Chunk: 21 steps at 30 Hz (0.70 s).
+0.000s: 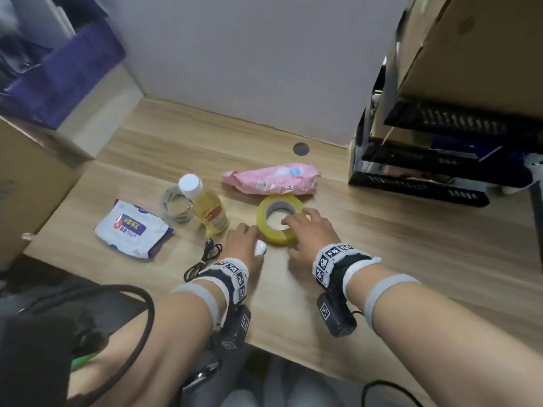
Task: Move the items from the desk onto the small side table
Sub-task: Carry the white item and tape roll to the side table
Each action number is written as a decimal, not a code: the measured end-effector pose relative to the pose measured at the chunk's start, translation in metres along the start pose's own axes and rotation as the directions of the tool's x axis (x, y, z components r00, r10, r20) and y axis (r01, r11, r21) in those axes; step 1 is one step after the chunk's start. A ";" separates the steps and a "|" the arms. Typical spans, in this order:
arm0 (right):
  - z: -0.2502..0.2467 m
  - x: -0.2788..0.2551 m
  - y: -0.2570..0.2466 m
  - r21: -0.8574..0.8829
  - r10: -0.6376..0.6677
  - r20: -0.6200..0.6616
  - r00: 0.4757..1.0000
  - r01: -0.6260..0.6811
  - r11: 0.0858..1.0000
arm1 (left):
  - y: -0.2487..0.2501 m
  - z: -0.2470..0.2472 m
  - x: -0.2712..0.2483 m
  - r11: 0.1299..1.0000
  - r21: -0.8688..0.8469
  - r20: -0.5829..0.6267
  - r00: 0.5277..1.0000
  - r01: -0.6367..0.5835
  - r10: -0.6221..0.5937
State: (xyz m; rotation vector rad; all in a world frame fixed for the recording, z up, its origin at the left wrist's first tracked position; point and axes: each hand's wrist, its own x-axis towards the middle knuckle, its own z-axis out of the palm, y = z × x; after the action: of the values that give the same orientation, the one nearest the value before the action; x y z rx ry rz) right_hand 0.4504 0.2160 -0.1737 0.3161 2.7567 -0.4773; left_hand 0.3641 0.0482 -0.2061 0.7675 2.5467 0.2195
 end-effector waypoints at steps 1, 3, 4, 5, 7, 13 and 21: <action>0.002 0.005 -0.001 -0.059 -0.015 0.004 1.000 0.016 0.998 | 0.000 0.001 0.000 1.000 0.006 0.001 1.000 0.010 -0.010; 0.005 0.012 -0.002 -0.133 -0.025 0.022 0.999 0.027 0.991 | 0.000 0.004 -0.003 0.999 -0.021 0.018 0.999 0.050 -0.050; 0.008 0.015 -0.002 -0.148 -0.023 0.031 0.999 0.028 0.989 | -0.001 0.004 -0.006 0.993 -0.077 0.028 0.996 0.088 -0.086; 0.009 0.016 -0.002 -0.159 -0.023 0.032 0.999 0.028 0.987 | -0.003 0.004 -0.008 0.979 -0.152 0.040 0.991 0.133 -0.129; 0.010 0.019 -0.004 -0.183 -0.038 0.014 0.999 0.040 0.982 | -0.009 0.002 -0.015 0.932 -0.300 0.054 0.979 0.206 -0.199; -0.001 0.022 -0.013 -0.228 -0.133 0.024 0.991 0.135 0.964 | -0.048 -0.016 -0.042 0.861 -0.402 -0.052 0.931 0.311 -0.360; 0.005 0.006 -0.039 0.011 -0.111 -0.103 0.988 0.112 0.994 | -0.072 -0.022 -0.056 0.856 -0.407 -0.101 0.915 0.319 -0.390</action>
State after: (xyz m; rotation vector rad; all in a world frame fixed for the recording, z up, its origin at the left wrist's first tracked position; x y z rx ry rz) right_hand 0.4355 0.1792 -0.1691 0.1960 2.8830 -0.5268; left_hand 0.3596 -0.0432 -0.1850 0.1218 2.6322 0.6656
